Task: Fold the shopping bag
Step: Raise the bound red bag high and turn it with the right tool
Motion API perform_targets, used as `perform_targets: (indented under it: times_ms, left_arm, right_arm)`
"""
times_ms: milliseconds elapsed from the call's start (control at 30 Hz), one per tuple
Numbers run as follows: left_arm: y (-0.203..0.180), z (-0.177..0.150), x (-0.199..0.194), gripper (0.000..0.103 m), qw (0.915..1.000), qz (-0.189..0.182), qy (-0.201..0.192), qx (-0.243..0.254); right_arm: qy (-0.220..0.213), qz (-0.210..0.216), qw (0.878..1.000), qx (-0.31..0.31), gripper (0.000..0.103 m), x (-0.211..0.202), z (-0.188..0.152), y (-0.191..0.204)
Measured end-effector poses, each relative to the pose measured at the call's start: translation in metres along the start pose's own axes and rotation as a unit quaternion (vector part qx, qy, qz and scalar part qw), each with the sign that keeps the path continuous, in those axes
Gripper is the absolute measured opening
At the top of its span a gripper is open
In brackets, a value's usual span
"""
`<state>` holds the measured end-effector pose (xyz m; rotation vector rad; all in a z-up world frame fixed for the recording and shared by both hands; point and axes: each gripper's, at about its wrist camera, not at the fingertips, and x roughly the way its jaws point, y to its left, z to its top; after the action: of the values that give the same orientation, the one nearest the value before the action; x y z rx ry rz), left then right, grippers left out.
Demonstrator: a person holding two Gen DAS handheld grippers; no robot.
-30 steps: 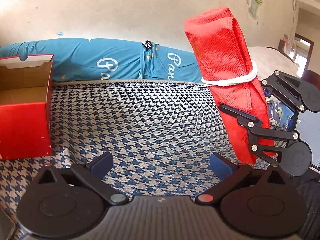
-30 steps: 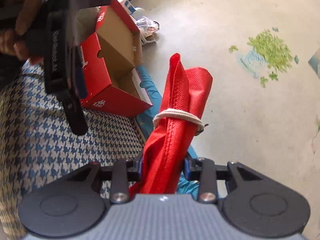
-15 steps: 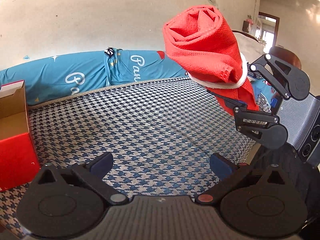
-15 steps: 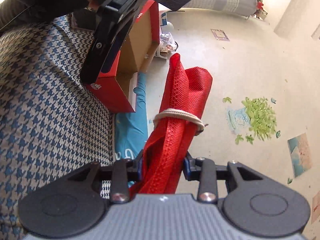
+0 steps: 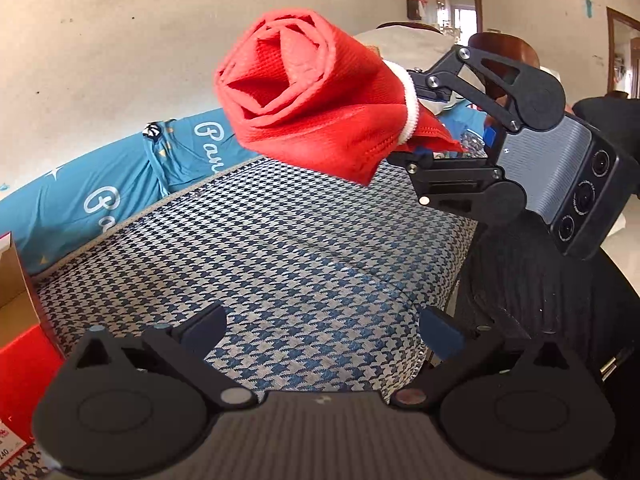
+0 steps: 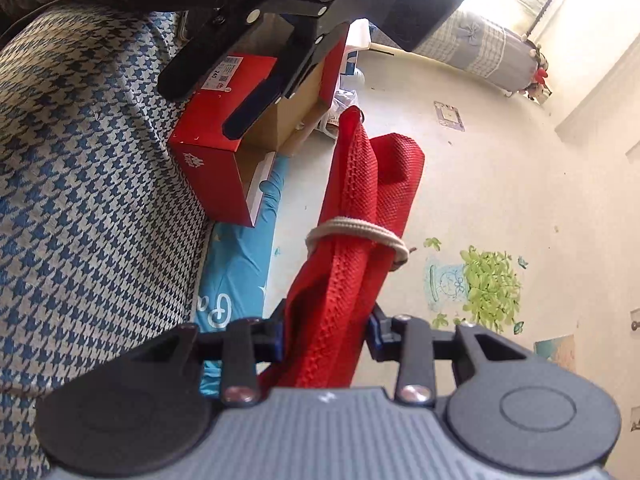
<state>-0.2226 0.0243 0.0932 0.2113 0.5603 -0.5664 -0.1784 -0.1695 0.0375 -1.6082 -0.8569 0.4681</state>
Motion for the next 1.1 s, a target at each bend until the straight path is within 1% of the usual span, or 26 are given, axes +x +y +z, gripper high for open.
perform_targets:
  times_ms: [100,200,300,400,533,667,867,1100]
  left_arm:
    - [-0.002,0.002,-0.005,0.103,0.9999,-0.006,-0.001,0.010]
    - [-0.002,0.004,-0.007,0.103,0.9996,-0.019,0.000,0.020]
    - [-0.003,0.006,-0.011,0.103,0.9987,-0.032,0.000,0.039]
    - [-0.004,0.009,-0.013,0.103,0.9977,-0.036,0.003,0.058]
    - [-0.001,0.011,-0.017,0.103,0.9971,-0.034,0.003,0.068]
    - [0.002,0.010,-0.023,0.103,0.9964,-0.033,0.001,0.078]
    - [0.009,0.009,-0.031,0.103,0.9960,-0.023,-0.001,0.086]
    - [0.010,0.012,-0.038,0.103,0.9945,-0.022,-0.001,0.102]
  right_arm:
    - [-0.010,-0.012,1.000,-0.024,0.034,-0.003,0.000,0.002]
    - [-0.019,-0.015,0.999,-0.047,0.034,-0.005,-0.001,0.004]
    - [-0.028,-0.022,0.997,-0.065,0.034,-0.009,-0.003,0.004]
    - [-0.039,-0.030,0.995,-0.087,0.034,-0.009,-0.008,0.002]
    - [-0.047,-0.039,0.992,-0.107,0.035,-0.011,-0.009,-0.002]
    - [-0.068,-0.042,0.987,-0.142,0.035,-0.015,-0.011,-0.007]
    - [-0.080,-0.046,0.982,-0.167,0.035,-0.016,-0.009,-0.013]
    - [-0.090,-0.044,0.977,-0.189,0.036,-0.017,-0.007,-0.015]
